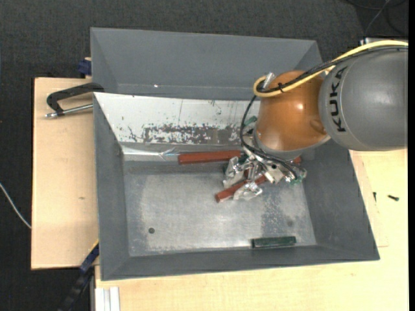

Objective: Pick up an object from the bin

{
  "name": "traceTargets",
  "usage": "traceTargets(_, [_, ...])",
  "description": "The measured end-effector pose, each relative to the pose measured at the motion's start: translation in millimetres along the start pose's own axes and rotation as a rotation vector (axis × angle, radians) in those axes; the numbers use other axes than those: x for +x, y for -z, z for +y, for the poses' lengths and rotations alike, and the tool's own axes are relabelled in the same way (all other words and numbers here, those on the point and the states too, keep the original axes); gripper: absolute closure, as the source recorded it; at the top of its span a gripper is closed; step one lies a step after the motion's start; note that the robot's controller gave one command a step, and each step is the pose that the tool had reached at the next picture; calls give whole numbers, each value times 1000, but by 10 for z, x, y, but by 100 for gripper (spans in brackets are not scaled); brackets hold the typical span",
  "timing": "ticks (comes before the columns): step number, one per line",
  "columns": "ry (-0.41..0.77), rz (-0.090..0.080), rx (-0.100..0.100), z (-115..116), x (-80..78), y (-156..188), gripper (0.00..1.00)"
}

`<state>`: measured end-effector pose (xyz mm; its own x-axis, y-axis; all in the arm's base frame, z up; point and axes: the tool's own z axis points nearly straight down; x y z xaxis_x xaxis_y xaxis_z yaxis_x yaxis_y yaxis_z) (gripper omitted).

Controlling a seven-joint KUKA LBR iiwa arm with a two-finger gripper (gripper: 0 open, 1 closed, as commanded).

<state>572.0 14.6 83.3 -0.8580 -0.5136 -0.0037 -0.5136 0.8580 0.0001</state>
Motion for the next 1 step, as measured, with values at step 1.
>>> traceTargets(1, [45,-6,4,-76,64,1636,100])
